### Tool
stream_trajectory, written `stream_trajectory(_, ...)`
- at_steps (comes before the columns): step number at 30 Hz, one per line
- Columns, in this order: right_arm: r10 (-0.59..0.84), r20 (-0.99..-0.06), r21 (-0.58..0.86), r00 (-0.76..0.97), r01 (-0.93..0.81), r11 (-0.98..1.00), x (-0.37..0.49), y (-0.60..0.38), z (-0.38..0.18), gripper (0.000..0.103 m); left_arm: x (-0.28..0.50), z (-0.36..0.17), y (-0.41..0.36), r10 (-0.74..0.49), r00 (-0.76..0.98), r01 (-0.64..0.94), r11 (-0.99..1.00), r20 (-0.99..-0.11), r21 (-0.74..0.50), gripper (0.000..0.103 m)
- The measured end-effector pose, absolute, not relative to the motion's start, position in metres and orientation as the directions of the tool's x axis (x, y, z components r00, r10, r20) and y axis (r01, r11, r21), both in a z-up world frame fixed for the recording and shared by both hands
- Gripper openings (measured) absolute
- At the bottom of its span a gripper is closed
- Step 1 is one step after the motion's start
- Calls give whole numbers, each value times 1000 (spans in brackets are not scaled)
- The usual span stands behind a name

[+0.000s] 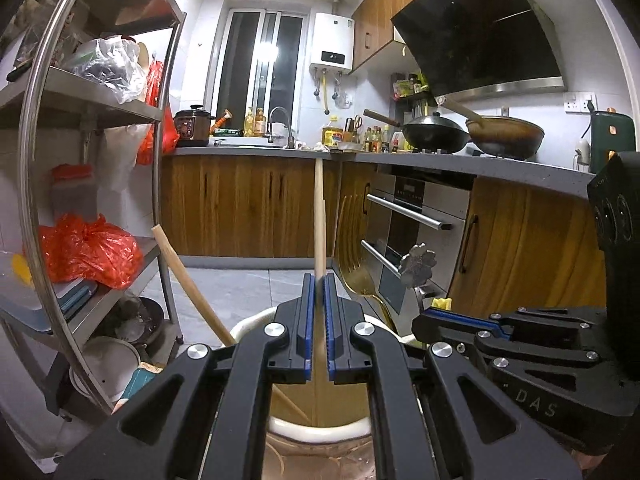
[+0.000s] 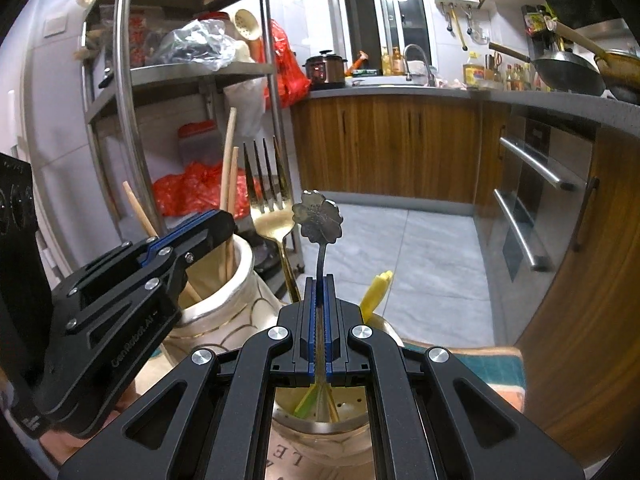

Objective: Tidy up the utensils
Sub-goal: 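Drop chopstick into tall holder with left tool while right drops flower-handled spoon into short holder, then grasp another chopstick with left tool while right grasps the yellow utensil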

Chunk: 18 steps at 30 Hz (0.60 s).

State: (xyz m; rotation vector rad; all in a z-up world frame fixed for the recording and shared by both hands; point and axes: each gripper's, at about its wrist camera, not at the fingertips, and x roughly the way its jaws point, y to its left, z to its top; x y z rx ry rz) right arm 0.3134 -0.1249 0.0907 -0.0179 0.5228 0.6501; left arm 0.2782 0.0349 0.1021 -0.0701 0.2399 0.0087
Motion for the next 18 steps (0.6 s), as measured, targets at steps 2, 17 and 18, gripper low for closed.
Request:
stream_trajectory(2,577,-469,146,669,-585,798,313,-125,90,4,278,102,35,2,971,-18,998,-240,-67,4)
stream_trajectory(17,572,-468,138,674,-584,800,311,-124,88,13,265,107,38,-6,974,-6,999,-227,-50,11)
stream_trajectory(18,572,-467,140,674,-583,801,311,-125,88,14,263,107,38,-3,975,-8,999,-222,-47,14)
